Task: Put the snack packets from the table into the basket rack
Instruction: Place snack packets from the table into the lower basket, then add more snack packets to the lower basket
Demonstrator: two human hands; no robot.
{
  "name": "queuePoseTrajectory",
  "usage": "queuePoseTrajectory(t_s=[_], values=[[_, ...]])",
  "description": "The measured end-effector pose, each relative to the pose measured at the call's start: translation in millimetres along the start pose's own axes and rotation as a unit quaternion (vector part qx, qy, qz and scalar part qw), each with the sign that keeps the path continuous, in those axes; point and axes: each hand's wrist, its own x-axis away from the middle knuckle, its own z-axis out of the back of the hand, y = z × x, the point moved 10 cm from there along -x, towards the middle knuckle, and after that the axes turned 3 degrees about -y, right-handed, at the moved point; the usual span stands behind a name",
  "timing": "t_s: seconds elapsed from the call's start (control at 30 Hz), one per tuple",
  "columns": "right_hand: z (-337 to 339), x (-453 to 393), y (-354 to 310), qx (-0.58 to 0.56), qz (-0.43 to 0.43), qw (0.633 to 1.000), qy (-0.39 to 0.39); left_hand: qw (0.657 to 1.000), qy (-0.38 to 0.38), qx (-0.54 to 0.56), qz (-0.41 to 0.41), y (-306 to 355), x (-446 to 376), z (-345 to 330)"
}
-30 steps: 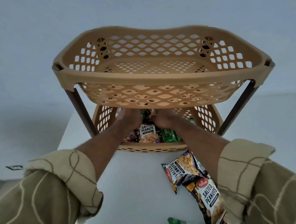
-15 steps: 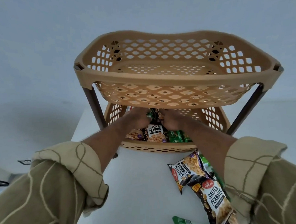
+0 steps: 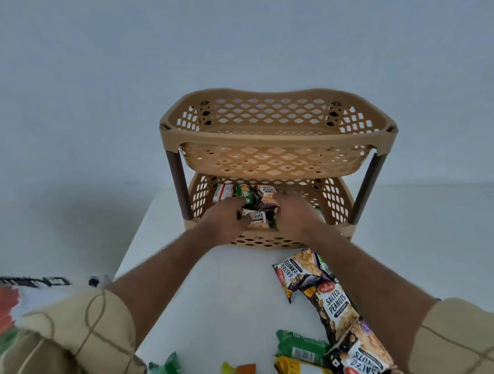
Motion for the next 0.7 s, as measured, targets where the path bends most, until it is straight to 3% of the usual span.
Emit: queuePoseTrajectory(t_s=[0.1,0.2,0.43,0.7], values=[[2,32,-11,-0.031,0.022,0.999,0.026,0.998,0.042,0.011,-0.039,8,43,-1],[-2,62,-15,-0.048,0.038,0.997,0.046,0.999,0.026,0.012,-0.018,-5,80,-19],[-37,123,-4,-0.115,0.043,0.992,-0.020,1.000,-0.007,0.017,0.008,-29,159,-48],[-69,185,7,-0.116,0.082,0.982,-0.121,0.980,-0.188,0.008,-0.063,-7,235,-106]])
